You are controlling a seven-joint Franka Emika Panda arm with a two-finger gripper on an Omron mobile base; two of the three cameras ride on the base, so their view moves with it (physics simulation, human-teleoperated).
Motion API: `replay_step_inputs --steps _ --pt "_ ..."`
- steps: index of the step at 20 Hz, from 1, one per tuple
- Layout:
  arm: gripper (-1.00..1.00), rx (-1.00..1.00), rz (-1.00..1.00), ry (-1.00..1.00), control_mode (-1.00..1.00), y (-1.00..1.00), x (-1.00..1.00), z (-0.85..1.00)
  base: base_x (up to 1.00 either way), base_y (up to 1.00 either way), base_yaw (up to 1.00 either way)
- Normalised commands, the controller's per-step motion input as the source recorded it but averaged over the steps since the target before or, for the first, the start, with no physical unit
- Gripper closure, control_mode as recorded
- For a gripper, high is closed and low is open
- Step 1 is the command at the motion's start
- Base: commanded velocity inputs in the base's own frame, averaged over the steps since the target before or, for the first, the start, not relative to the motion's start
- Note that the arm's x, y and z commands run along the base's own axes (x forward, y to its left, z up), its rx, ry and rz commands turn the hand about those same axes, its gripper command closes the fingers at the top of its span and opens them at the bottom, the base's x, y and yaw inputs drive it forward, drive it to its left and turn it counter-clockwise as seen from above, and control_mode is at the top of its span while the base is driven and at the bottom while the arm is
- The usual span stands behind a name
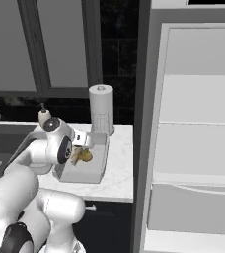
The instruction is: Place one onion and one fish in each tupperware on the nearby counter, to pack two identical lunches.
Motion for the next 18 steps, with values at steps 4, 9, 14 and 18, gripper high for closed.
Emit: replay_step_inputs --steps 4,9,14,18 --pt "-1.00 0.00 0.00 0.19 -1.00 0.00 -0.90 1.00 0.00 0.00 0.00" --pt "-1.00 0.00 0.00 0.15 -1.00 0.00 -0.96 1.00 0.00 0.00 0.00" --pt "-1.00 0.00 0.00 0.00 -1.00 0.00 -1.00 1.00 0.00 0.00 0.00" --pt "-1.00 0.00 0.05 -0.15 -1.00 0.13 -0.96 1.00 0.00 0.00 0.00"
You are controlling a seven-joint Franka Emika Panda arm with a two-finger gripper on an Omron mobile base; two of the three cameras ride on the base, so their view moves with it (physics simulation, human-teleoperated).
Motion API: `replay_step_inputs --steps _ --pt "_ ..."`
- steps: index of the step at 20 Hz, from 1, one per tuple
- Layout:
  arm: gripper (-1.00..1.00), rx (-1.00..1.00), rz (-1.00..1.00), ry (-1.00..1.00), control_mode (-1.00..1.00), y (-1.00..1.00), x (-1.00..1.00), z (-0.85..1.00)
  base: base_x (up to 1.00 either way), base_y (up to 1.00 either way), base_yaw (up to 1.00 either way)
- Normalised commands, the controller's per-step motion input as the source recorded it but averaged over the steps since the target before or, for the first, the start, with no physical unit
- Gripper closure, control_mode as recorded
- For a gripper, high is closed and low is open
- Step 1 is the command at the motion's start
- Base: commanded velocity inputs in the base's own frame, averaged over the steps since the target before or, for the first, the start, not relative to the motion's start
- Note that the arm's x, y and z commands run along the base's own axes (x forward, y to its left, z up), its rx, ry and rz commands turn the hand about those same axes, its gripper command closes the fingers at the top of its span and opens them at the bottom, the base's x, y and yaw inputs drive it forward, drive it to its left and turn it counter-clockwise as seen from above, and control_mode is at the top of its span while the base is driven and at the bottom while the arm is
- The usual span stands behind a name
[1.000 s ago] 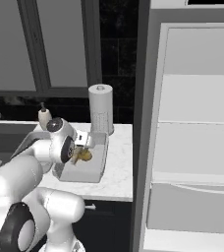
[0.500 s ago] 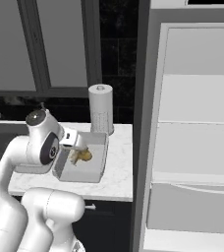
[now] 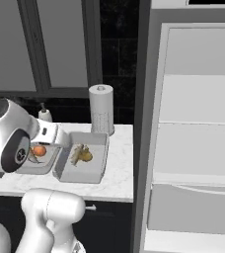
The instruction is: Place one onion and one fish in each tupperware on the nearby counter, to pack two identical lunches.
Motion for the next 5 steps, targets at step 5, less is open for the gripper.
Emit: replay_step_inputs --steps 5 --pt "-1.00 0.00 0.09 -0.25 -1.00 0.17 -0.83 1.00 0.00 0.00 0.00"
